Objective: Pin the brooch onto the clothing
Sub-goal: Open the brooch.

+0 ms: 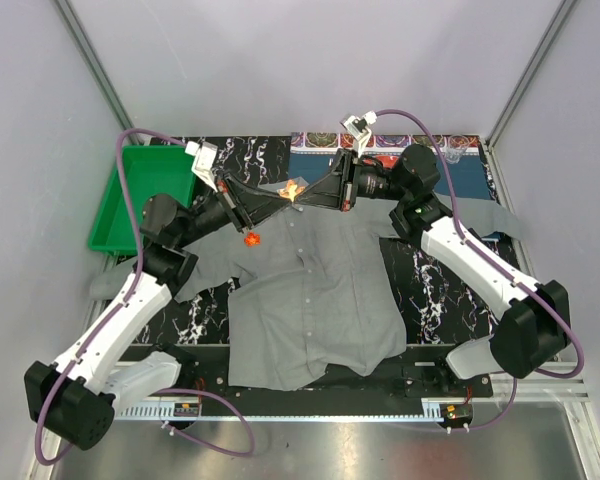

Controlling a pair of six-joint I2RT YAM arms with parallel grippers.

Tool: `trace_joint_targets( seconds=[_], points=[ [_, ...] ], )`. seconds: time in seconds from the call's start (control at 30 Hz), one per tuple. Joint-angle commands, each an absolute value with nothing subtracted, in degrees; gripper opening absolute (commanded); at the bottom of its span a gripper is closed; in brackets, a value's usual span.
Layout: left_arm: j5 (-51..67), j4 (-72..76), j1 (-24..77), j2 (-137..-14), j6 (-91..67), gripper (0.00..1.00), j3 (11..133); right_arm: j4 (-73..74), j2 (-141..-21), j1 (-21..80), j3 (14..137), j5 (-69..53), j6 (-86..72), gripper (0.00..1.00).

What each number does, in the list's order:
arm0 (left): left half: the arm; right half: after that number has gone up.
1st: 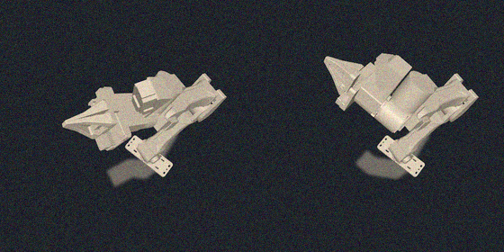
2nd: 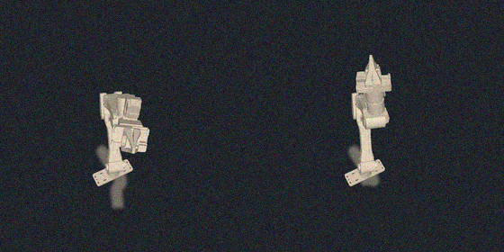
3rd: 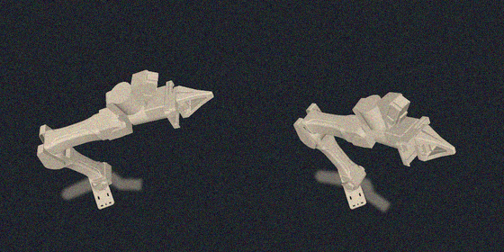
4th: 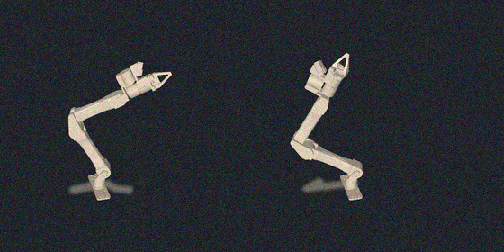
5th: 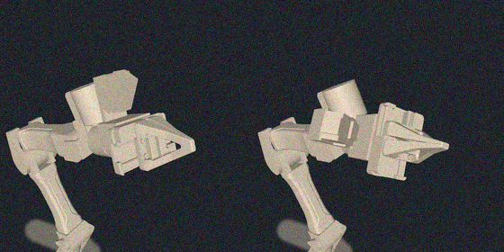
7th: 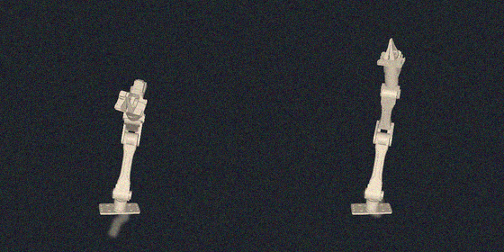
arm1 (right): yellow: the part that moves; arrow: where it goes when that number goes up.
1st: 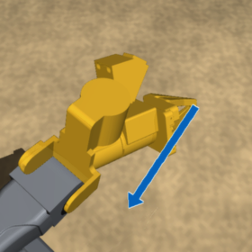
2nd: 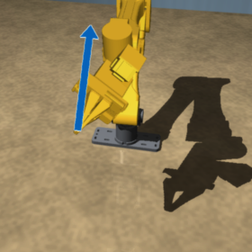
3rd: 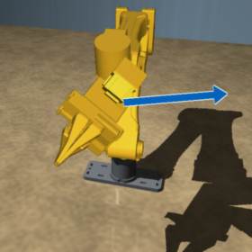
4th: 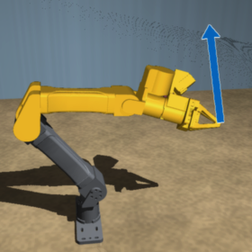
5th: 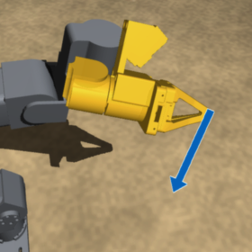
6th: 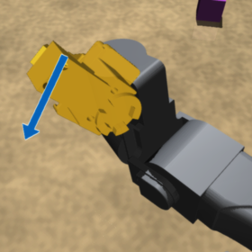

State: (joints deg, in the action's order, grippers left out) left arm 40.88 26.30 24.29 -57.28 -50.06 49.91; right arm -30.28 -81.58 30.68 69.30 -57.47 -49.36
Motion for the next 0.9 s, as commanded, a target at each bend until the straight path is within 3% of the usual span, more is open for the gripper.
trace_joint_targets(
  seconds=[0.0,0.03,0.13,0.17,0.2,0.3,0.37,0.47,0.57,0.87],
  points=[
    [39.3,23.2,24.3,-56.3,-45.5,0.0,53.9,-31.8,-81.6,31.6,69.8,-58.3,-49.8,0.16],
    [38.9,19.9,24.4,-55.6,-39.5,0.0,55.1,-30.8,-81.5,31.3,69.9,-58.2,-49.6,0.46],
    [30.9,-2.1,25.0,-55.9,-21.8,0.0,62.4,-25.3,-80.7,29.2,69.4,-57.6,-46.7,0.67],
    [23.3,-13.8,25.3,-56.3,-17.3,0.0,64.5,-24.3,-79.6,28.4,68.8,-57.6,-44.4,0.82],
    [18.9,-18.8,25.6,-56.9,-12.7,0.0,68.1,-20.5,-78.8,27.6,68.2,-57.2,-42.7,0.87],
    [-0.6,-30.2,31.1,-59.1,7.4,0.0,70.1,-10.9,-76.9,25.2,68.0,-54.6,-34.8,0.91],
    [-15.2,-31.2,37.4,-59.2,21.7,0.0,67.6,-7.4,-76.7,25.0,68.3,-51.7,-30.6,0.92],
    [-28.0,-27.9,43.8,-58.9,37.2,0.0,60.0,-5.7,-77.8,25.0,68.4,-48.9,-29.3,0.9],
    [-28.7,-32.6,43.8,-61.2,37.3,0.0,64.2,-6.4,-79.7,24.8,69.2,-47.5,-29.1,0.85],
    [-13.8,-46.8,43.1,-66.5,20.2,0.0,77.3,-13.1,-81.6,28.6,67.1,-44.7,-28.8,0.77]
  ],
)
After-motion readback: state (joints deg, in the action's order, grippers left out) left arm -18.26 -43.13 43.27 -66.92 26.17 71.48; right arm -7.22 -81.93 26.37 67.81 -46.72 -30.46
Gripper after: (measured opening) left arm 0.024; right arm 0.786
